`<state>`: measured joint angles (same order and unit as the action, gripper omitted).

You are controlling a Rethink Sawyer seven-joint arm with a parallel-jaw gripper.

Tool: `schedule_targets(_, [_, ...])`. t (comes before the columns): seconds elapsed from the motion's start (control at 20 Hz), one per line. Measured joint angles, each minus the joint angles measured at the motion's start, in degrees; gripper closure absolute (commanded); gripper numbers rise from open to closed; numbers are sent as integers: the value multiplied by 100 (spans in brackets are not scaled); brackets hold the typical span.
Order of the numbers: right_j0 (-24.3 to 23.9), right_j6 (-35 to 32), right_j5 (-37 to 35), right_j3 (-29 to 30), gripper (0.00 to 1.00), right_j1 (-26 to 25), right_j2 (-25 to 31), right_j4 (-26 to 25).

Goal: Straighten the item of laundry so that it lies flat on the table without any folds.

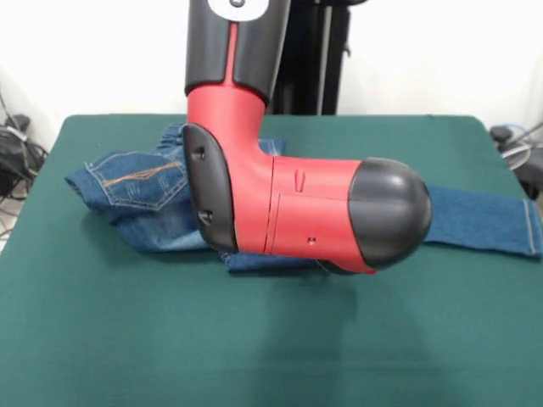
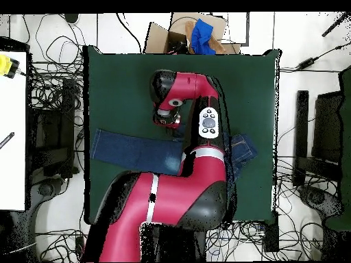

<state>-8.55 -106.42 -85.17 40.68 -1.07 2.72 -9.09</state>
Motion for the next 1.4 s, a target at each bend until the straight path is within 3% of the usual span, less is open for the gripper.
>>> schedule_targets(0.55, [-241, 0, 1913, 1447, 100, 1104, 53, 224])
schedule_targets(0.85, [-237, 0, 1929, 1502, 100, 1598, 47, 254])
schedule_targets(1.4, [-230, 0, 1927, 1483, 100, 1675, 42, 233])
